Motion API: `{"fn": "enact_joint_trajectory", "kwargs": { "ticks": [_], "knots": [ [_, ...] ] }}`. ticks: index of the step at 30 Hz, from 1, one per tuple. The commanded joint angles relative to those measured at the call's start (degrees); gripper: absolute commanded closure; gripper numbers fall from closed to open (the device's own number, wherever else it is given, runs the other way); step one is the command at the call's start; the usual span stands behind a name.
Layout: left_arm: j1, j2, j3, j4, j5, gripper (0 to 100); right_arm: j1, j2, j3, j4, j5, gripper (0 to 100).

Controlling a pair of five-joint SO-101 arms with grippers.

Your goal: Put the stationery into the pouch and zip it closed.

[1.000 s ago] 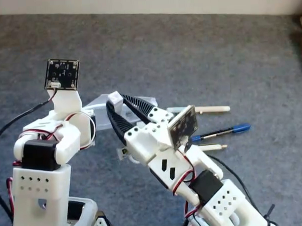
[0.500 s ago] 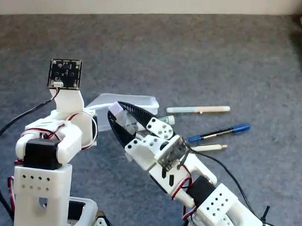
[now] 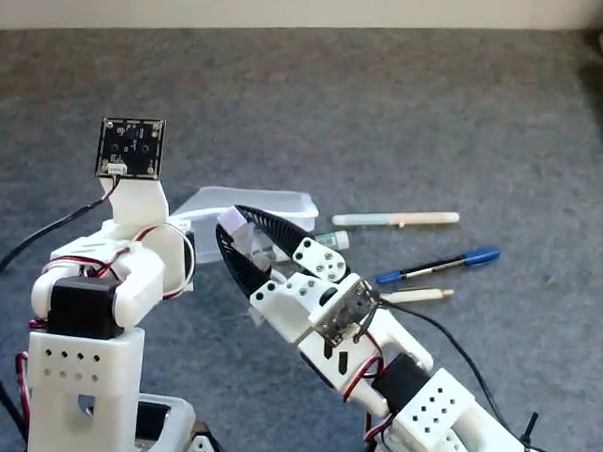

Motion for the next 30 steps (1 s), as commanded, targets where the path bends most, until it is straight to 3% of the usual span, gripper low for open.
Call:
{"fn": "enact_joint_trajectory", "kwargs": {
  "ticks": [1,18,25,30],
  "knots": [
    [-0.84,0.13,-0.4,-1.41,0.7,99,-0.22,-0.66,0.13,-0.04,0.97,88.5],
    [-2.95,0.13,-0.4,-1.41,0.7,99,-1.27,-3.03,0.22,0.22,0.62,86.8],
    [-2.95,0.13,-0.4,-1.41,0.7,99,-5.23,-20.97,-0.4,23.78,0.79,86.8],
    [-2.95,0.13,-0.4,-1.41,0.7,99,-5.41,-27.3,-0.4,27.56,0.7,86.8]
  ]
}}
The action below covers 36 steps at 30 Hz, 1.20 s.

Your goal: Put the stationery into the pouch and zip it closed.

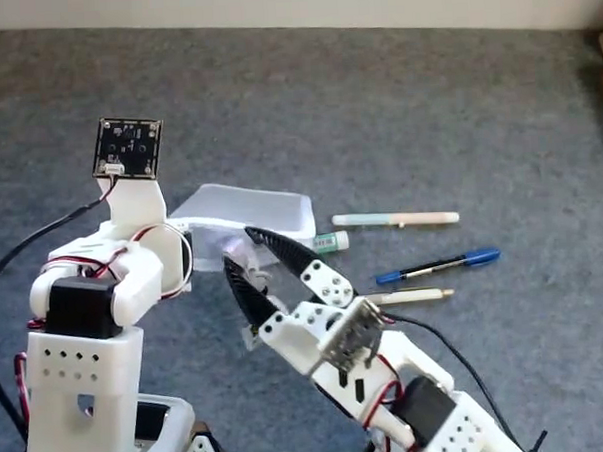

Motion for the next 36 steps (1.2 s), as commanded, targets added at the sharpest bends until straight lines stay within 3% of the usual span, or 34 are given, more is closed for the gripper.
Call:
{"fn": "enact_joint_trajectory", "kwargs": {
  "ticks": [1,7,14,16,19,28,31,36],
  "knots": [
    [-1.36,0.04,-0.48,-1.41,0.7,99,-0.66,-2.95,-0.57,1.54,0.44,86.8],
    [-1.36,0.04,-0.4,-1.41,0.7,99,-0.57,-3.38,-0.66,2.86,0.35,86.8],
    [-1.36,0.04,-0.4,-1.41,0.7,98,-0.4,-3.3,-9.45,16.84,0.09,86.8],
    [-1.36,0.04,-0.4,-1.49,0.7,98,0.22,-2.95,-13.85,21.58,-2.99,86.8],
    [-1.36,0.04,-0.4,-1.49,0.7,98,3.74,-2.86,-18.68,26.51,-6.51,86.8],
    [-1.36,0.04,-0.4,-1.49,0.7,98,15.87,-2.33,-23.08,30.64,-6.95,86.8],
    [-1.36,0.04,-0.4,-1.49,0.7,98,20.44,2.42,-24.84,30.55,-7.3,86.8],
    [-1.36,0.04,-0.4,-1.49,0.7,98,28.35,17.36,-31.78,31.6,-14.42,86.8]
  ]
}}
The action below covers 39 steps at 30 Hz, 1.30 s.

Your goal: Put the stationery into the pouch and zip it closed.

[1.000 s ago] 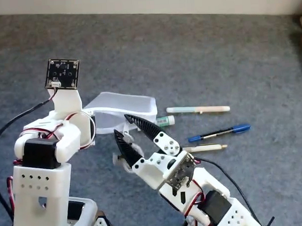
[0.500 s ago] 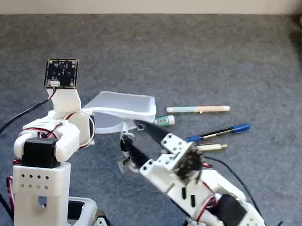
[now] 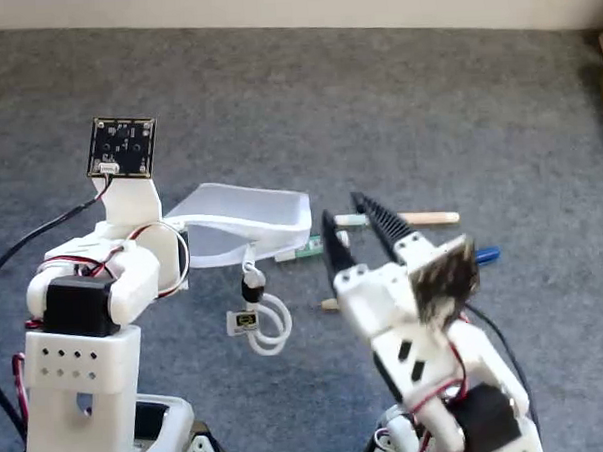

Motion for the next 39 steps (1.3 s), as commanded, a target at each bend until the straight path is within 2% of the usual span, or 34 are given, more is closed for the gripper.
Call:
{"fn": "enact_joint_trajectory", "kwargs": {
  "ticks": [1,6,18,22,28,39],
  "knots": [
    [-0.92,0.04,-0.4,-1.49,0.7,98,5.58,12.09,-8.13,1.8,-3.87,86.8],
    [-0.92,0.04,-0.4,-1.49,0.7,98,11.74,26.24,-15.16,4.53,-8.62,86.8],
    [-0.92,0.04,-0.31,-2.11,0.7,98,20.53,59.65,-35.03,12.53,-20.84,86.8],
    [-0.92,0.04,0.84,-3.43,0.79,98,23.08,71.96,-45.32,18.51,-26.2,86.8],
    [-0.92,0.04,0.84,-3.6,0.79,98,24.04,89.19,-62.11,29.05,-32.97,86.5],
    [-0.92,0.04,0.92,-3.43,0.79,98,25.45,110.55,-84.88,40.66,-37.54,86.5]
  ]
}}
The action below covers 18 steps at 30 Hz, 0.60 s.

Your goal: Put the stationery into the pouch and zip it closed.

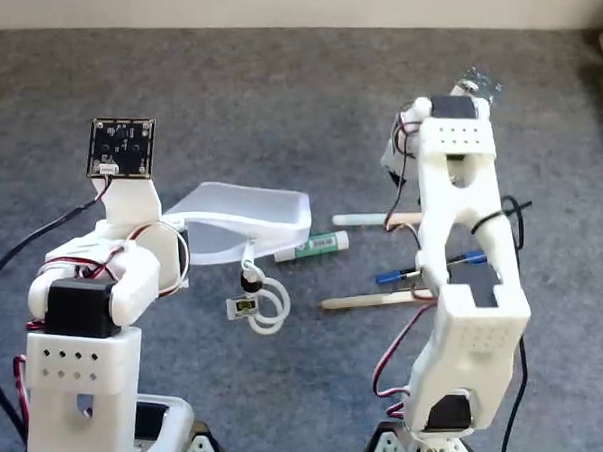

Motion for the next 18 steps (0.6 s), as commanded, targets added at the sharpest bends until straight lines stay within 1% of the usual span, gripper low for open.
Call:
{"fn": "enact_joint_trajectory", "kwargs": {
  "ticks": [1,8,13,18],
  "knots": [
    [-0.84,0.4,-0.48,-1.32,0.79,98,1.19,1.63,-7.96,3.74,-2.46,86.5],
    [-0.84,0.4,-0.48,-1.23,0.79,98,4.44,6.46,-11.38,6.9,-5.19,86.5],
    [-0.84,0.4,-0.48,-1.23,0.79,98,4.88,9.63,-11.3,6.9,-5.19,86.5],
    [-0.84,0.4,-0.48,-1.23,0.79,98,7.08,11.65,-11.74,6.55,-5.19,86.5]
  ]
}}
